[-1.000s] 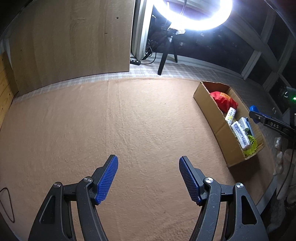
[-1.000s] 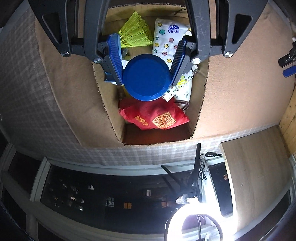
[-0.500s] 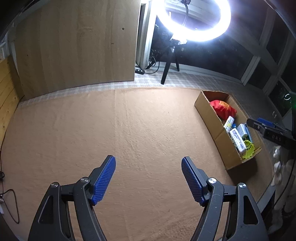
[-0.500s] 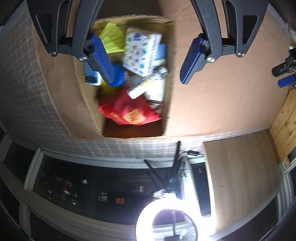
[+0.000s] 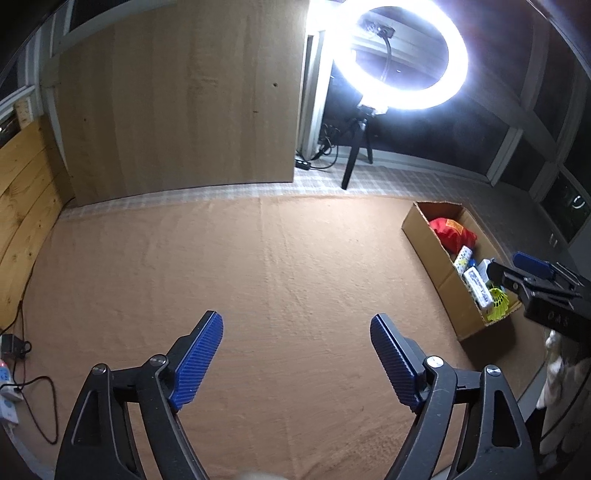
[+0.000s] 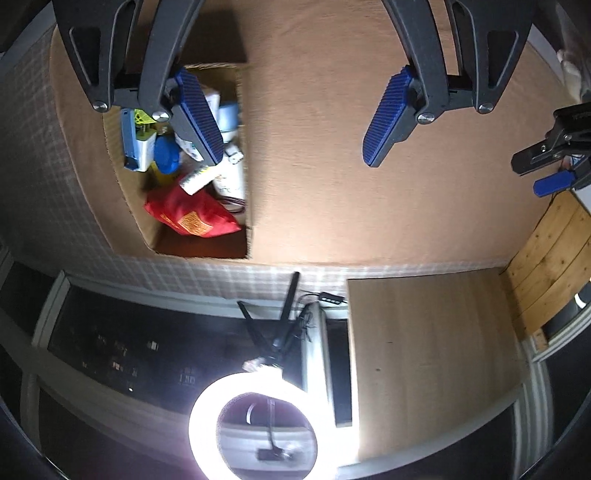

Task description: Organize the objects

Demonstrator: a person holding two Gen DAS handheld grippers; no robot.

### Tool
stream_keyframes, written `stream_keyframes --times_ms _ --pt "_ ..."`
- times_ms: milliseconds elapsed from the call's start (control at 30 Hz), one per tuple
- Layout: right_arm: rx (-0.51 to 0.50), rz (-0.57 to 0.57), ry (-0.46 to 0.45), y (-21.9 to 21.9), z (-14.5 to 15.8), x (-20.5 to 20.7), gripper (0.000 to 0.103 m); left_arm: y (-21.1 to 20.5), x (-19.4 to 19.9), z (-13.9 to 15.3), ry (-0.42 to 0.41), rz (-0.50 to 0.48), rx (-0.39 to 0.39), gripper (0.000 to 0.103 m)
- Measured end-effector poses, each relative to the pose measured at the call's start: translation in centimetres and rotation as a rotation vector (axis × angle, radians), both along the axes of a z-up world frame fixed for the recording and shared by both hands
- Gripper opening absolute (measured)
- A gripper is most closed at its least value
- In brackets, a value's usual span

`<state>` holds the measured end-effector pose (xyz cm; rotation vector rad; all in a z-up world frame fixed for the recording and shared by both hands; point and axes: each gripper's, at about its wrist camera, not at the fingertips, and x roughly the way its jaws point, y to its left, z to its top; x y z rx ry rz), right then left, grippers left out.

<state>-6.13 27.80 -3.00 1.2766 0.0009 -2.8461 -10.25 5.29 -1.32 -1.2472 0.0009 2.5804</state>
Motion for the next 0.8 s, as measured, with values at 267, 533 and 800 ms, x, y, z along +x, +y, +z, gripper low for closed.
stream_keyframes --times_ms 267,533,800 --pt "0.003 0.012 0.024 -4.9 0.8 1.5 0.082 -2.9 1.1 1.2 0.021 0.031 -0.004 0.091" --pt "0.02 -0.002 0.019 -8.3 0.1 2.8 0.083 -5.8 1.9 0.9 0.006 0.052 -0.013 0.092" --pt "0.017 -0.005 0.013 -10.6 -0.4 3.4 0.083 -8.3 2.6 -0.1 -0.015 0.068 -0.026 0.092"
